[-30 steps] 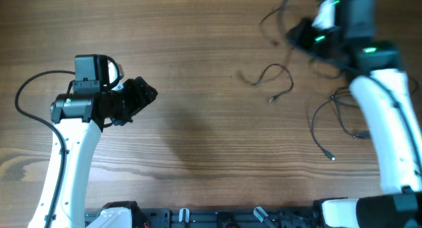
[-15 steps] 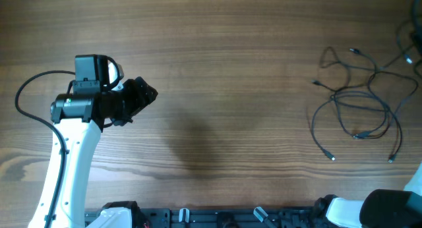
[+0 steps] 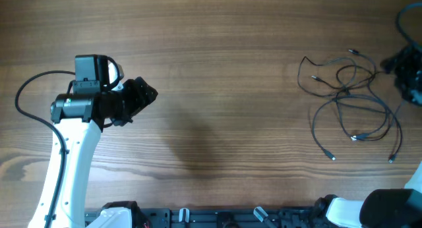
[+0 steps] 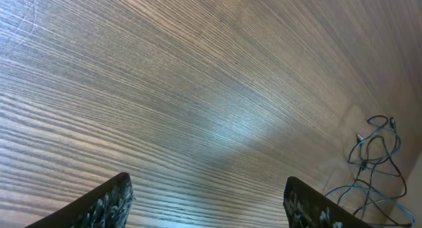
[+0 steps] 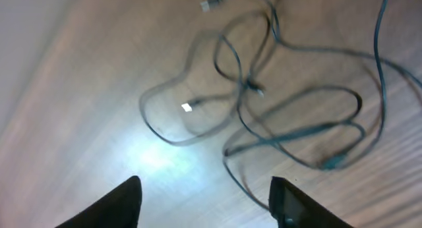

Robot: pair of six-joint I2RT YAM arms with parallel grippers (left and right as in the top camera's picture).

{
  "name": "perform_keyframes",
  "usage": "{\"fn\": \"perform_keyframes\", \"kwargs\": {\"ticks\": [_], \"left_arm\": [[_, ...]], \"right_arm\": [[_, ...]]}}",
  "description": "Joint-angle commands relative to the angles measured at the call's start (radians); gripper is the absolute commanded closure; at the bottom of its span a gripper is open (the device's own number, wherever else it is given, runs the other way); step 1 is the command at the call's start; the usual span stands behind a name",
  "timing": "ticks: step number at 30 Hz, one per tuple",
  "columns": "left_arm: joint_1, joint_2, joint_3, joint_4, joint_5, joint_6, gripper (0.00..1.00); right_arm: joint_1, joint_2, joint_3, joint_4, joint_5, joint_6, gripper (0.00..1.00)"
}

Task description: Untangle cables

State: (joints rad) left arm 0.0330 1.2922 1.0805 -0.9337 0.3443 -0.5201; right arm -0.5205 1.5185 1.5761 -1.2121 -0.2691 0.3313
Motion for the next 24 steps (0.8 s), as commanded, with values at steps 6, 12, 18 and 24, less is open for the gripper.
{"fn": "perform_keyframes", "kwargs": {"ticks": [6,12,18,24], "left_arm": [[0.003,0.004,-0.002,0.001,-0.005,0.019,0.25],[0.003,0.004,-0.002,0.0,-0.005,0.019,0.25],[0.003,0.004,-0.002,0.0,-0.005,0.019,0.25],[0.003,0.004,-0.002,0.001,-0.005,0.019,0.25]], "right_arm": [[0.005,0.034,-0.316,0.216,0.01,-0.04,0.77],[-0.006,0.131,-0.407,0.38,0.147,0.105,0.8],[-0.036,0.219,-0.407,0.381,0.353,0.258,0.73],[-0.057,0.225,-0.407,0.381,0.36,0.257,0.61]]}}
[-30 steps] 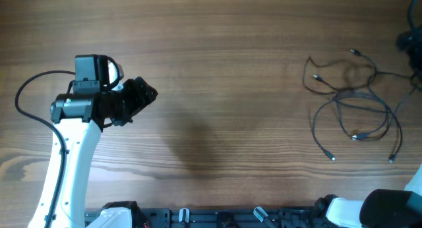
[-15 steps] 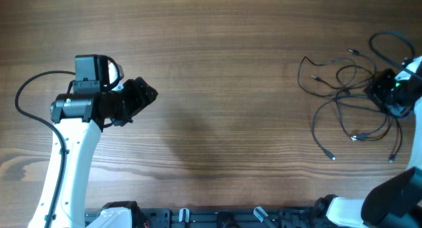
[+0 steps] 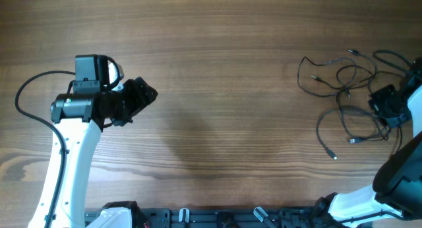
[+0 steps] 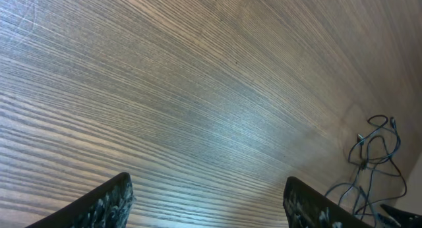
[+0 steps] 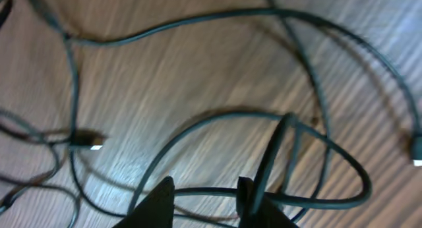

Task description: Untangle cables

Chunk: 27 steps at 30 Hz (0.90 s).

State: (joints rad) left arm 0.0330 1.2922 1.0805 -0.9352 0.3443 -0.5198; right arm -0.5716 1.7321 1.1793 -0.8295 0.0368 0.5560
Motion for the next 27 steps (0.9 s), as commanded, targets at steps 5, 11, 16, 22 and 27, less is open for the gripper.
{"fn": "perform_keyframes", "kwargs": {"ticks": [5,11,16,22,27], "left_arm": [[0.003,0.004,-0.001,0.029,-0.005,0.019,0.23],[0.003,0.004,-0.001,0.087,-0.005,0.019,0.23],[0.003,0.004,-0.001,0.089,-0.005,0.019,0.23],[0.003,0.004,-0.002,0.086,-0.005,0.019,0.23],[0.003,0.004,-0.001,0.086,-0.005,0.019,0.23]], "right_arm": [[-0.006,0.011,-0.007,0.058,-0.25,-0.186,0.51],[-0.006,-0.026,0.087,0.072,-0.767,-0.35,0.46],[-0.006,-0.125,0.225,0.09,-0.884,-0.325,0.59],[-0.005,-0.278,0.28,0.096,-0.606,-0.207,0.44],[-0.005,-0.279,0.278,-0.165,-0.363,-0.216,0.31]]}}
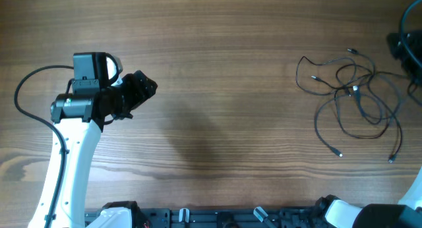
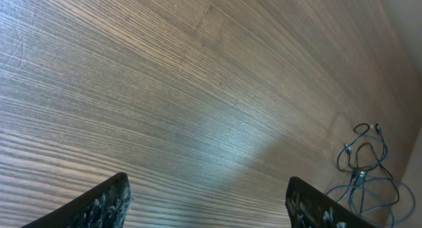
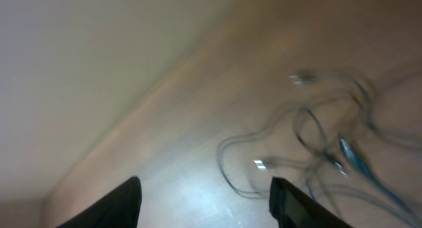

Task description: Untangle cables

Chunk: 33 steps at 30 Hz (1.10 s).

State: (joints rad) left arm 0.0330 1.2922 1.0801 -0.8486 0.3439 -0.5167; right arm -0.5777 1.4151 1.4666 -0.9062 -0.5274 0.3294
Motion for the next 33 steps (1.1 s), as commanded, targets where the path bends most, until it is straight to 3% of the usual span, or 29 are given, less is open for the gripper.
{"fn": "perform_keyframes", "kwargs": {"ticks": [1,3,8,12,16,20,25,30,33], "left_arm": [[0.003,0.004,-0.001,0.0,-0.005,0.016,0.23],[0.003,0.004,-0.001,0.004,-0.005,0.016,0.22],[-0.005,0.004,-0.001,0.105,-0.003,0.035,0.2],[-0.087,0.004,-0.001,0.235,-0.01,0.205,0.17],[-0.19,0.004,-0.001,0.222,-0.292,0.281,0.15],[-0.217,0.004,-0.001,0.09,-0.555,0.175,0.11],[-0.182,0.004,-0.001,-0.063,-0.562,0.063,0.06],[-0.151,0.003,-0.001,-0.209,-0.408,0.056,0.04],[-0.151,-0.008,-0.001,-0.253,-0.393,0.056,0.04]], "right_arm": [[0.001,0.051,-0.01,-0.135,0.227,0.009,0.25],[0.003,0.069,-0.014,-0.167,0.208,-0.023,0.18],[0.068,0.104,-0.037,-0.167,-0.095,-0.275,0.18],[0.226,0.107,-0.037,-0.149,-0.112,-0.385,0.16],[0.429,0.108,-0.037,-0.139,0.096,-0.381,0.12],[0.586,0.108,-0.037,-0.143,0.327,-0.351,0.06],[0.685,0.108,-0.037,-0.143,0.404,-0.205,0.02],[0.688,0.089,-0.039,-0.21,0.406,-0.144,0.0],[0.688,0.038,-0.069,-0.213,0.429,-0.14,0.0]]}}
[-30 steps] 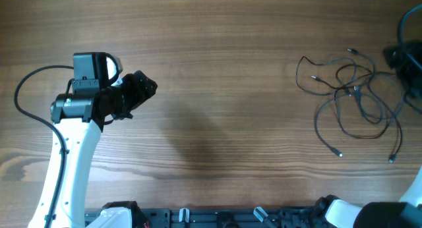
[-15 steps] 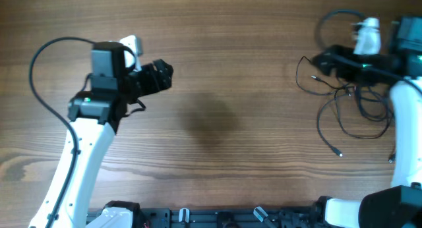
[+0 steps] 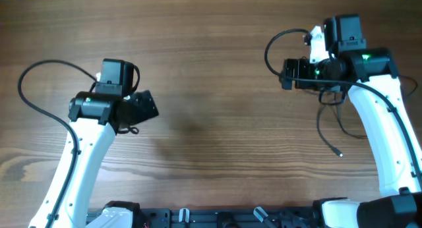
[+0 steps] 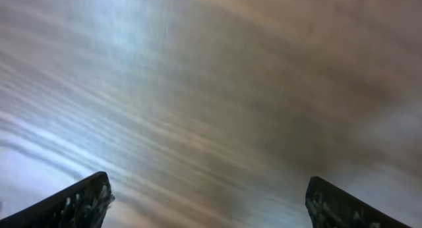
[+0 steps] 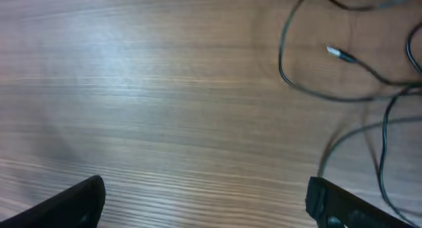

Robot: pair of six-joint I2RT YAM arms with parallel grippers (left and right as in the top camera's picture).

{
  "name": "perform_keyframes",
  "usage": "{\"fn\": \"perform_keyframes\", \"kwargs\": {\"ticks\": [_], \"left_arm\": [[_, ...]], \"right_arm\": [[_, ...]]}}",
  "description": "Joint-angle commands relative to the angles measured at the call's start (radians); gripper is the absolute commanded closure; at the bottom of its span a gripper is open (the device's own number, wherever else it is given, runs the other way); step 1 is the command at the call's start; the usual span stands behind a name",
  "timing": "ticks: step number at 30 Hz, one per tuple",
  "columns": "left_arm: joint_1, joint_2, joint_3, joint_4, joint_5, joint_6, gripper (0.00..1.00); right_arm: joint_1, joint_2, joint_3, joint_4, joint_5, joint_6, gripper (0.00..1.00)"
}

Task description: Untangle cables

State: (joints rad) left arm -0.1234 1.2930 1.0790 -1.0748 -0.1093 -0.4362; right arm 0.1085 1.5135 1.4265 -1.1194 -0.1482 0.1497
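Note:
The tangle of thin dark cables (image 3: 330,130) lies at the right of the table, its upper part hidden under my right arm. One loose end (image 3: 340,154) points toward the front. My right gripper (image 3: 285,74) hangs open just left of the tangle, facing left. In the right wrist view a cable loop (image 5: 285,68) and a silver plug (image 5: 336,53) lie ahead to the right of the right gripper (image 5: 204,208), which holds nothing. My left gripper (image 3: 148,106) is open far to the left; in its own blurred view the left gripper (image 4: 208,208) has only bare wood between its fingers.
The wooden table (image 3: 211,43) stretches between both arms. Each arm's own black lead arcs beside it, one lead (image 3: 26,80) at the left and another lead (image 3: 271,43) at the right. A dark rail (image 3: 217,218) runs along the front edge.
My right arm was at the far right edge; now it reaches over the tangle's top, gripper open and facing left. My left arm has shifted right and toward the front.
At first my right gripper hung open at the right edge beside the tangle. Then it was low on the tangle's right side, jaws narrowed by a strand. After that it was open at the far right corner, the cables slightly shifted. Now it hangs over the tangle.

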Motion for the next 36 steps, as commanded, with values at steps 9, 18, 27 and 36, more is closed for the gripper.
{"fn": "perform_keyframes", "kwargs": {"ticks": [9,18,27,36], "left_arm": [[-0.05,-0.337,-0.127,0.167,0.039,0.016,0.0],[-0.066,-0.713,-0.321,0.241,-0.083,-0.051,0.0],[-0.066,-0.715,-0.321,0.182,-0.082,-0.05,0.0],[-0.066,-0.715,-0.321,0.165,-0.083,-0.05,0.0]], "right_arm": [[0.002,-0.521,-0.386,0.256,0.091,0.04,0.0],[0.002,-0.885,-0.55,0.253,0.178,0.115,0.0],[0.002,-0.869,-0.55,0.236,0.178,0.115,0.0],[0.002,-0.829,-0.55,0.236,0.178,0.115,0.0]]}}
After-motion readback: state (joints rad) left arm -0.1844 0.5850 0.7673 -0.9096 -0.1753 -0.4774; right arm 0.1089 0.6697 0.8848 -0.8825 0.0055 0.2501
